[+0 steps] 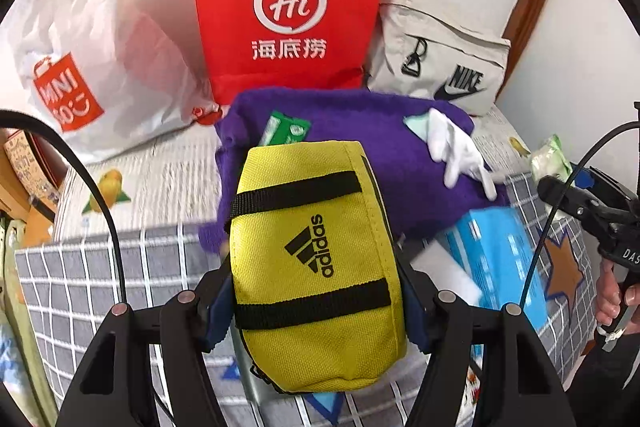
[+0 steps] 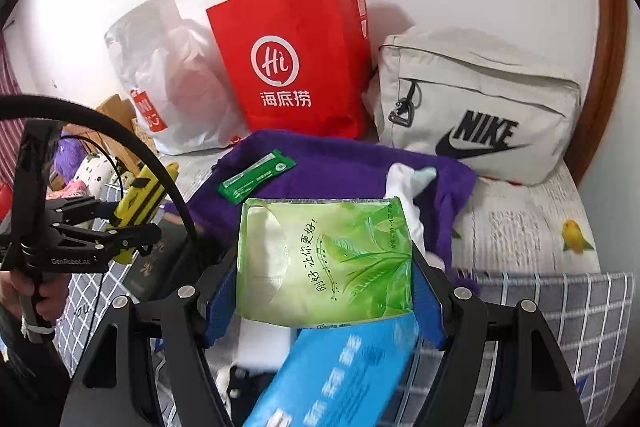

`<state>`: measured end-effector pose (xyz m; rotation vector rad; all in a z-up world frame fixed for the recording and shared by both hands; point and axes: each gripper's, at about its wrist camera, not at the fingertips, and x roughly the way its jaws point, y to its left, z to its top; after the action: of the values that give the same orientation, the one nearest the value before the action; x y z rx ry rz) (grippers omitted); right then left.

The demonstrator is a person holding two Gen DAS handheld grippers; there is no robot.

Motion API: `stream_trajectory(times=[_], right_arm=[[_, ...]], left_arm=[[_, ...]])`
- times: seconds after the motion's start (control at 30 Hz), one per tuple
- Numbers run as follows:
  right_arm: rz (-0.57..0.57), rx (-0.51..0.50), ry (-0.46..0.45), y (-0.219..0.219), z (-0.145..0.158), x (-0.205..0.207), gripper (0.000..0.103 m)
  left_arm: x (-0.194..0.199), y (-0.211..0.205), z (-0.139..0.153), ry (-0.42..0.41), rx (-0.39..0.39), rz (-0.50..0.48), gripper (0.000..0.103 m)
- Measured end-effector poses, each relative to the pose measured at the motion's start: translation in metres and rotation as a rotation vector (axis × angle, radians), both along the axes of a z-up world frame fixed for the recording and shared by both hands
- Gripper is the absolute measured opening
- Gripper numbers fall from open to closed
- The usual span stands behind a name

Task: Organize soft objects
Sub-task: 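Carry the pack and pouch onto the purple towel and open both grippers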

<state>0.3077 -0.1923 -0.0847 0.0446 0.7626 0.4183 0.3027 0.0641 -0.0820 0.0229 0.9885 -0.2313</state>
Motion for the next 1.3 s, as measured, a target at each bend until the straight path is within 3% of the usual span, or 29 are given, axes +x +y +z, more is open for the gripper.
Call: stream_trajectory(times=[0.33, 0.6, 0.83, 1.07, 1.13, 1.3], right_arm=[[0.05, -0.084, 0.104, 0.024, -0.03, 0.064, 0.073], [0.066, -0.153, 0.249, 0.032, -0.067, 0.109, 0.073], [0.085, -0.231, 0.317, 0.036, -0.088, 0.128, 0.073], [0.123, -0.242, 0.335, 0.041, -0.095, 0.137, 0.074], [0.147, -0.241, 0.345, 0.043, -0.095, 0.137, 0.081], [0.165, -0.233, 0.319, 0.044, -0.088, 0.131, 0.085]], left_arm=[[0.062, 0.0, -0.011, 0.04, -0.005, -0.003, 0.066], [0.089, 0.0, -0.024, 0.071, -0.008, -0.013, 0.066], [0.102, 0.0, -0.033, 0.086, 0.014, -0.022, 0.066], [0.116, -0.003, -0.05, 0.141, 0.049, -0.028, 0.066], [0.118, -0.005, -0.053, 0.146, 0.055, -0.035, 0.066], [0.13, -0.016, -0.062, 0.166, 0.092, -0.052, 0.066]])
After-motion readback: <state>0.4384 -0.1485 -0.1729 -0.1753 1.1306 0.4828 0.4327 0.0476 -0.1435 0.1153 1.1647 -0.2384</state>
